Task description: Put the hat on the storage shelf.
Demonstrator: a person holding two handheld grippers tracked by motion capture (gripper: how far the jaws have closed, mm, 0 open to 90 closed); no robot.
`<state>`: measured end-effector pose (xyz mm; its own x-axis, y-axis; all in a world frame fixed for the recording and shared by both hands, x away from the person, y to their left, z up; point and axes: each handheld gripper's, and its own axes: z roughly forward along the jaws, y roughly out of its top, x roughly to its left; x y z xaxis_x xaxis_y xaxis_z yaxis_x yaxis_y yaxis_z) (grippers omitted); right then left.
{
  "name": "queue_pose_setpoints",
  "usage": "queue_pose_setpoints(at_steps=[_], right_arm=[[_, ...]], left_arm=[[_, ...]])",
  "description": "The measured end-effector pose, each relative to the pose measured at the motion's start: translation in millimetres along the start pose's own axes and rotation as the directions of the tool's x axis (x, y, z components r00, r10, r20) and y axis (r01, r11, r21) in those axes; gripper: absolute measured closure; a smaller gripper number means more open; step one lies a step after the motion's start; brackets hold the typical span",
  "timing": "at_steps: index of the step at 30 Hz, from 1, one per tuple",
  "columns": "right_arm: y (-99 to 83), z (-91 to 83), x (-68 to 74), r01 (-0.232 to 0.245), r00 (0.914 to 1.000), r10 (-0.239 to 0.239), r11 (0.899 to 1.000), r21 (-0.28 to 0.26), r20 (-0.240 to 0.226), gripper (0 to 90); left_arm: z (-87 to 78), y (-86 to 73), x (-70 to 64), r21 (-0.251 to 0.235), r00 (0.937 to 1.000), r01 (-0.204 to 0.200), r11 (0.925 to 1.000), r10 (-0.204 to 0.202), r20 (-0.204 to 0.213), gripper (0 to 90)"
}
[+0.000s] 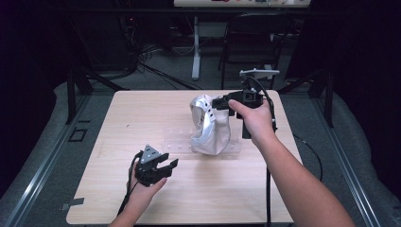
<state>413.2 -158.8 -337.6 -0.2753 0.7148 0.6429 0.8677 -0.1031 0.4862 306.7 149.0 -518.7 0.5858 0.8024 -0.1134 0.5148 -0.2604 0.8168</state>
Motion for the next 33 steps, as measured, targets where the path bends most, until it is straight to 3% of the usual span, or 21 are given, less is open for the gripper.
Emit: queue_pose_setpoints(at_steps=[6, 15, 23, 33], right_arm=[[-6.3, -9.4, 0.0, 0.041, 0.9988, -0.041, 0.999, -0.022, 0.029, 67.0], [-24.6, -25.3, -8.4, 0.121, 0.9896, -0.118, 0.992, -0.031, 0.082, 64.4], [-46.4, -37.2, -16.9, 0.164, 0.9842, -0.160, 0.986, -0.041, 0.076, 62.4], [-73.8, -32.8, -23.5, 0.201, 0.9790, -0.199, 0.979, -0.042, 0.044, 60.6]], left_arm=[[0.2, -5.0, 5.9, 0.009, 0.9998, 0.003, 1.0000, -0.003, -0.017, 52.9], [-2.2, -6.1, 10.9, 0.000, 0.9996, 0.020, 0.9998, -0.020, -0.017, 52.2], [-5.9, -5.3, 16.1, -0.015, 0.9986, 0.047, 0.9988, -0.047, -0.023, 52.0], [-6.4, -6.6, 17.8, -0.019, 0.9979, 0.059, 0.9981, -0.060, -0.024, 51.2]])
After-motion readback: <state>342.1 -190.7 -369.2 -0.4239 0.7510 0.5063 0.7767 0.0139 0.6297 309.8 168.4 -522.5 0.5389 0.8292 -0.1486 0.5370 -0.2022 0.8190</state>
